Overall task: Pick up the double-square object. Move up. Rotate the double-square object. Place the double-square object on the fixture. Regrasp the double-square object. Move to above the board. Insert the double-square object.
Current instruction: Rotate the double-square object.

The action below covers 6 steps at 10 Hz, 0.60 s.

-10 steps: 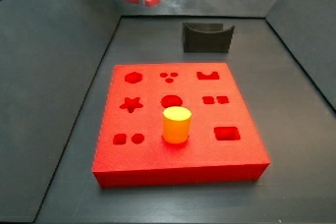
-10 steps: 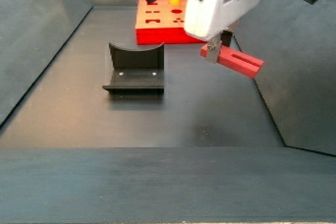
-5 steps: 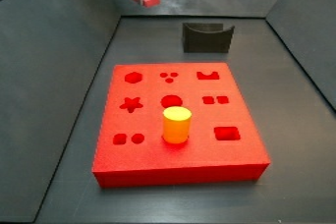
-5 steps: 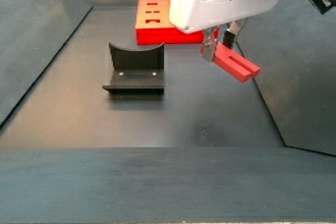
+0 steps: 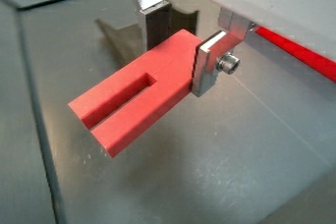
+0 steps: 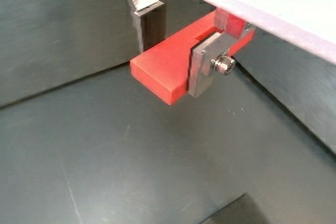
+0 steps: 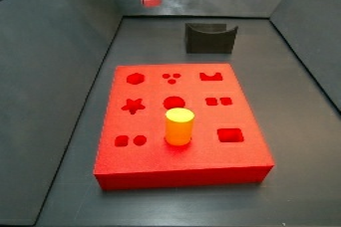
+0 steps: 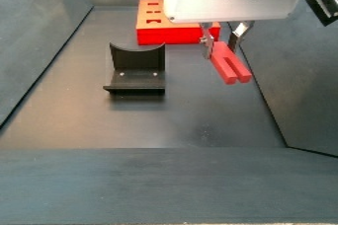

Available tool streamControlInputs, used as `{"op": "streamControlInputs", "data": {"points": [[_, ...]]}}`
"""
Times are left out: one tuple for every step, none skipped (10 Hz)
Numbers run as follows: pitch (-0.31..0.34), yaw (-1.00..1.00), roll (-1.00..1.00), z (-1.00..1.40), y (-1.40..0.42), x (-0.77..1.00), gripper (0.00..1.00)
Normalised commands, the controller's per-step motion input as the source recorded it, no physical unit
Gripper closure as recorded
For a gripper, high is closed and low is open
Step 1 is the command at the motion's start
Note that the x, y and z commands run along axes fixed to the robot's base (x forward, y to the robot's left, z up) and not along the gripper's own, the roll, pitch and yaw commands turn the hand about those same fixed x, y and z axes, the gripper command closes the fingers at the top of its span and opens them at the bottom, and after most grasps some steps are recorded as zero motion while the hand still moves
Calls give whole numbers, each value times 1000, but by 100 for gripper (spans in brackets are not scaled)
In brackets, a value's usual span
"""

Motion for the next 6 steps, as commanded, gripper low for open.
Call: {"op": "streamControlInputs", "data": {"points": [[-44, -904, -1, -34, 26, 25, 100], [-43, -744, -1, -35, 26, 24, 100], [-39, -452, -2, -36, 25, 20, 100], [-37, -302, -2, -37, 25, 19, 100], [0, 0, 0, -1000, 0, 0, 100], [-1, 33, 1, -1000, 0, 1, 100]]}}
